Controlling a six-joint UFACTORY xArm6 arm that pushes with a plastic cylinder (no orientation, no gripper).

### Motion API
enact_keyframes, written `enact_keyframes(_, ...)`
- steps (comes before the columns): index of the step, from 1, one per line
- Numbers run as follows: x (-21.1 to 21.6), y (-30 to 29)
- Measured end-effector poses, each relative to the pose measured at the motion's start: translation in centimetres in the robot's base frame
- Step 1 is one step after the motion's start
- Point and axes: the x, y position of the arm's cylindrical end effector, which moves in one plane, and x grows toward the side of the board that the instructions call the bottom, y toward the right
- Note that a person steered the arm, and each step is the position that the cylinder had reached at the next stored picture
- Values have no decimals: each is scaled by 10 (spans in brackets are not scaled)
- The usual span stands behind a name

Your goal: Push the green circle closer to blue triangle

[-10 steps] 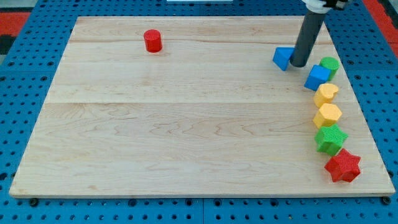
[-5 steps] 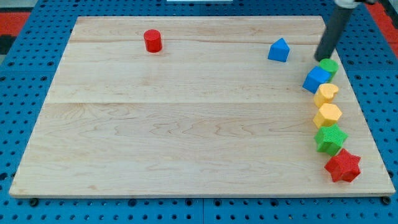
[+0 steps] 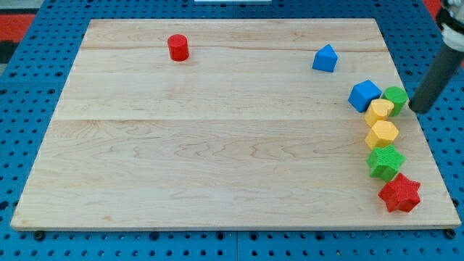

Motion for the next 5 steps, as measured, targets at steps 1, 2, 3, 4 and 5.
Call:
enact_keyframes(1,-7,-37)
enact_keyframes(2,-60,-96)
enact_keyframes(3,-65,-88)
enact_keyframes(4,-37,-49)
enact_keyframes(5,-103,-57)
